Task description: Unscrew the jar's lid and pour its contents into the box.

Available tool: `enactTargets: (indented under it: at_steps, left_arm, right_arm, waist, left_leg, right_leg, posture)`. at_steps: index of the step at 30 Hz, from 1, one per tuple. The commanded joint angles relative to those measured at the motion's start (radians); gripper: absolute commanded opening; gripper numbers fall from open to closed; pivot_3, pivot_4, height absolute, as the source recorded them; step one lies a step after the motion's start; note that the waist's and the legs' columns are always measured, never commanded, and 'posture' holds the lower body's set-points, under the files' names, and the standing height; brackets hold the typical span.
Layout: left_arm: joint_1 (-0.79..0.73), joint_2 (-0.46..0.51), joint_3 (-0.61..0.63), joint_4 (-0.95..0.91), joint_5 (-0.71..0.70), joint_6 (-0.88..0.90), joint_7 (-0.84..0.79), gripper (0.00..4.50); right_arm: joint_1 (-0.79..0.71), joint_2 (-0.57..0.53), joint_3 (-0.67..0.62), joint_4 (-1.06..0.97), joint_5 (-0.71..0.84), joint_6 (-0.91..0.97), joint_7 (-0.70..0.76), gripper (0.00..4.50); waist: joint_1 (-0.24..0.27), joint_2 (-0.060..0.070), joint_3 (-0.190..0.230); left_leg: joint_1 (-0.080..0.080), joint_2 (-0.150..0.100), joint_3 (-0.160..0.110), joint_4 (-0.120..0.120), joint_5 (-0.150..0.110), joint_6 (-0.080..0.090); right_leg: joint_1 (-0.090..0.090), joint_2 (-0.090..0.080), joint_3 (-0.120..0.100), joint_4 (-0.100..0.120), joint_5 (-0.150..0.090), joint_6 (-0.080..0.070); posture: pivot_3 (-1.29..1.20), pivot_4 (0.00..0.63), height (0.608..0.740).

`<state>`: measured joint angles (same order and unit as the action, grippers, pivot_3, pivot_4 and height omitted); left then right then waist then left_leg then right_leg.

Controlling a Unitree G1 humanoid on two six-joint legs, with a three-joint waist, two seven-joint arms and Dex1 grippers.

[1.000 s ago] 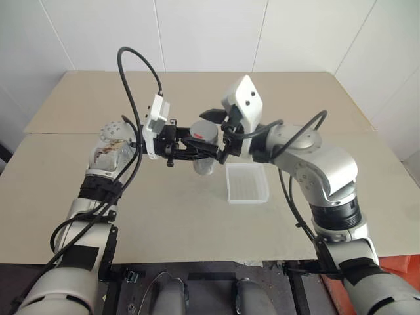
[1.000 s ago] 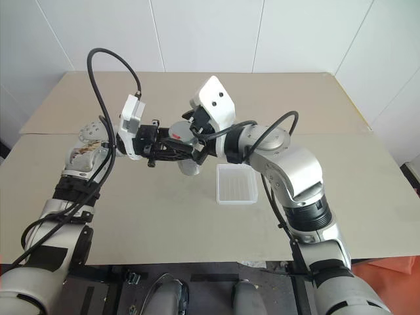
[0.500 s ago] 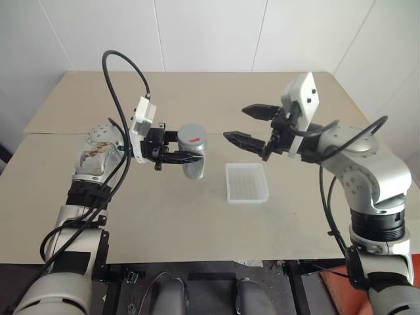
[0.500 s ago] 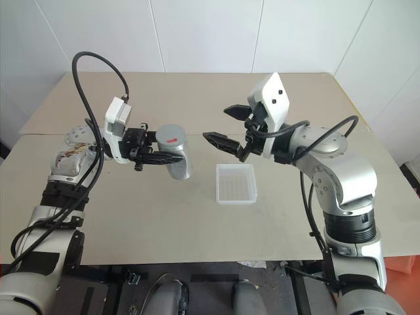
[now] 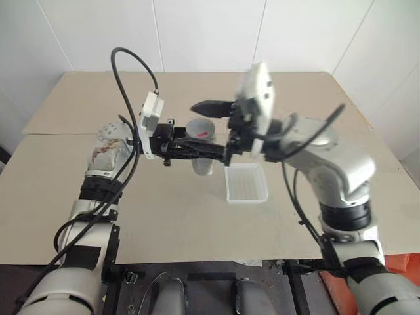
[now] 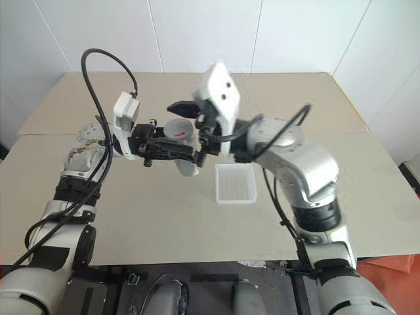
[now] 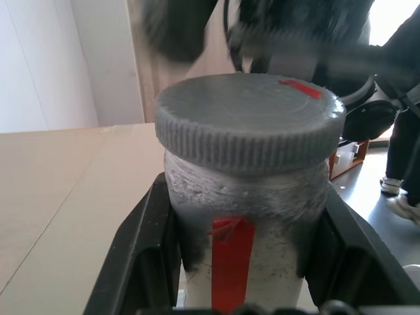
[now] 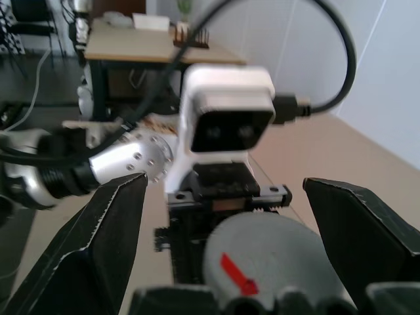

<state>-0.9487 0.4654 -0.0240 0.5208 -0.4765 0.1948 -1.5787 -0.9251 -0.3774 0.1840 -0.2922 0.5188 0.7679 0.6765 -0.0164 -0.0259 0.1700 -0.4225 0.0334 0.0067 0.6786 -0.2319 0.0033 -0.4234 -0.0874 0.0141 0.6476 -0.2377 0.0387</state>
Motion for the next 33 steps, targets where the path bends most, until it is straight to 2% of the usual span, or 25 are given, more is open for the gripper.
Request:
enactTargets:
  at_steps: [1, 6, 12, 24, 33]
  left_arm:
    - [-0.032, 0.000, 0.016, -0.014, -0.007, -0.013, -0.016, 2.02]
    - [-0.018, 0.007, 0.024, -0.036, -0.010, -0.005, -0.020, 2.02]
    - [0.005, 0.032, 0.032, -0.055, -0.013, 0.005, -0.022, 2.02]
    - [0.023, 0.060, 0.044, -0.081, -0.020, 0.029, -0.014, 2.02]
    - [0.006, 0.041, 0.038, -0.052, -0.002, 0.012, -0.011, 2.02]
  right_arm:
    - [-0.053, 0.019, 0.006, 0.061, -0.059, -0.047, -0.015, 4.43]
    - [-0.066, 0.023, -0.011, 0.115, -0.087, -0.063, 0.004, 4.43]
    - [-0.039, -0.029, -0.067, 0.127, -0.068, -0.062, 0.042, 4.43]
    - [0.081, -0.203, -0.182, 0.064, 0.010, -0.055, 0.117, 4.43]
    - [0.106, -0.229, -0.218, -0.063, 0.088, -0.013, 0.126, 4.43]
  waist:
    - [0.002, 0.000, 0.000]
    - [0.001, 0.000, 0.000]
    - [0.000, 0.000, 0.000]
    - [0.004, 0.000, 0.000]
    - [-0.001, 0.000, 0.000]
  left_leg:
    - [0.000, 0.000, 0.000, 0.000, 0.000, 0.000]
    - [0.000, 0.000, 0.000, 0.000, 0.000, 0.000]
    - [0.000, 0.000, 0.000, 0.000, 0.000, 0.000]
    - [0.000, 0.000, 0.000, 0.000, 0.000, 0.000]
    - [0.000, 0.000, 0.000, 0.000, 0.000, 0.000]
  right_leg:
    - [0.000, 0.000, 0.000, 0.000, 0.000, 0.000]
    - [0.000, 0.000, 0.000, 0.000, 0.000, 0.000]
    - [0.000, 0.000, 0.000, 0.000, 0.000, 0.000]
    - [0.001, -0.001, 0.000, 0.000, 0.000, 0.000]
    - [0.000, 0.000, 0.000, 0.000, 0.000, 0.000]
  posture:
    - [0.00, 0.150, 0.740]
    - [0.00, 0.150, 0.740]
    - [0.00, 0.150, 0.740]
    - [0.00, 0.150, 0.740]
    - [0.00, 0.150, 0.740]
